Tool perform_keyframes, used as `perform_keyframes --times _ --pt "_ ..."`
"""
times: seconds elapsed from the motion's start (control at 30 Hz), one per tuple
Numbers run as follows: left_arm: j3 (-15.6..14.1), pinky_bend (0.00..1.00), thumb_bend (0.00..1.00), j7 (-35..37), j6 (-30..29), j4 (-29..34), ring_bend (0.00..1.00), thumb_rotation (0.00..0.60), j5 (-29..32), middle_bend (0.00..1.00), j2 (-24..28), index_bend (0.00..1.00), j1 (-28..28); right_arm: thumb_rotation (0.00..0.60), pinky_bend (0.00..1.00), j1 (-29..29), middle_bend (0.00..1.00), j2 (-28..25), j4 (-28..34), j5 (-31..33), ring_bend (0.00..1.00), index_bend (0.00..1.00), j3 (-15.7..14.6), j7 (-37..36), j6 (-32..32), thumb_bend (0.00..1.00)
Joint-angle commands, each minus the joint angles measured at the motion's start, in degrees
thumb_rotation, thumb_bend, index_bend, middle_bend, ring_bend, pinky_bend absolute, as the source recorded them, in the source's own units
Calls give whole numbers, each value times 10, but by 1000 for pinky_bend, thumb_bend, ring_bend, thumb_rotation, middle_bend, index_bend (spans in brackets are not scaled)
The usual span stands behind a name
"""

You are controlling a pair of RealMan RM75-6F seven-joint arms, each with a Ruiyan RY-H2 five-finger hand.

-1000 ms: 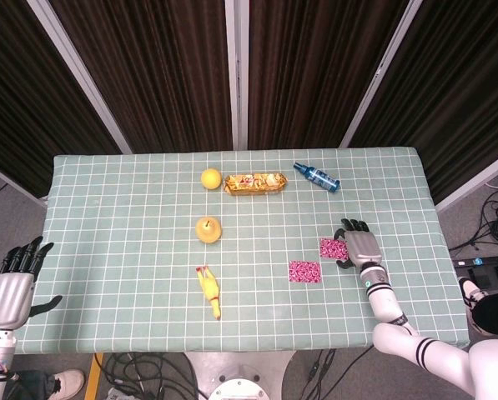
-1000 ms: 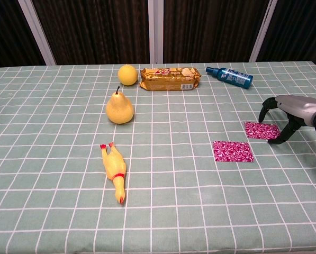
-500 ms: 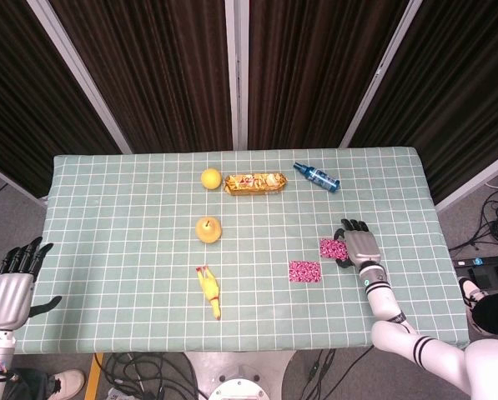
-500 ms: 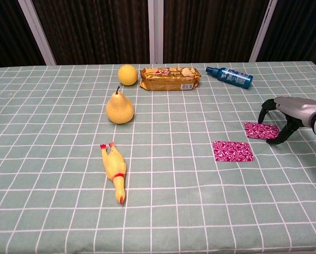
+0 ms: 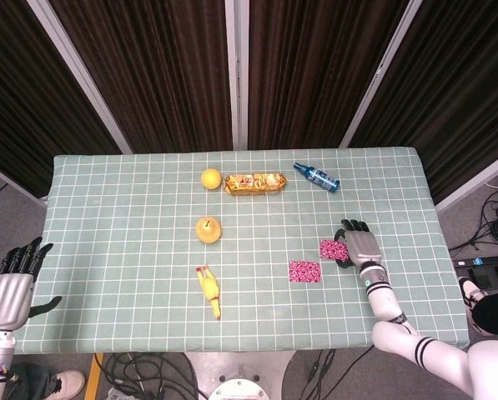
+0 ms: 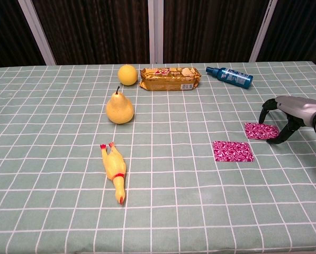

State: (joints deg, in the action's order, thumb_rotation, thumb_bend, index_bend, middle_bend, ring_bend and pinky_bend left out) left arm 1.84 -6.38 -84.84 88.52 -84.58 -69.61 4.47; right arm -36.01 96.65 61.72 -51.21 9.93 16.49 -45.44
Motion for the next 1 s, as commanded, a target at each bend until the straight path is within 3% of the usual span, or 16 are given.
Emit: perform_keyframes --times 0.03,0.27,0.5,1.0 --pt "0 137 0 0 0 0 126 600 0 156 0 159 0 600 0 5 76 -13 18 -9 0 455 1 -5 -10 153" --pt "0 137 0 -1 -1 0 126 600 -1 156 -1 159 0 599 0 16 76 -57 95 -35 0 452 2 -18 -30 151" --pt "1 137 0 -2 -3 2 126 600 -4 156 -1 159 0 599 0 14 76 -76 179 -58 0 443 -19 0 -32 153" --pt "-1 137 0 15 -3 -13 126 600 -4 156 -6 159 -2 599 0 5 75 -30 182 -29 0 436 -35 49 -51 152"
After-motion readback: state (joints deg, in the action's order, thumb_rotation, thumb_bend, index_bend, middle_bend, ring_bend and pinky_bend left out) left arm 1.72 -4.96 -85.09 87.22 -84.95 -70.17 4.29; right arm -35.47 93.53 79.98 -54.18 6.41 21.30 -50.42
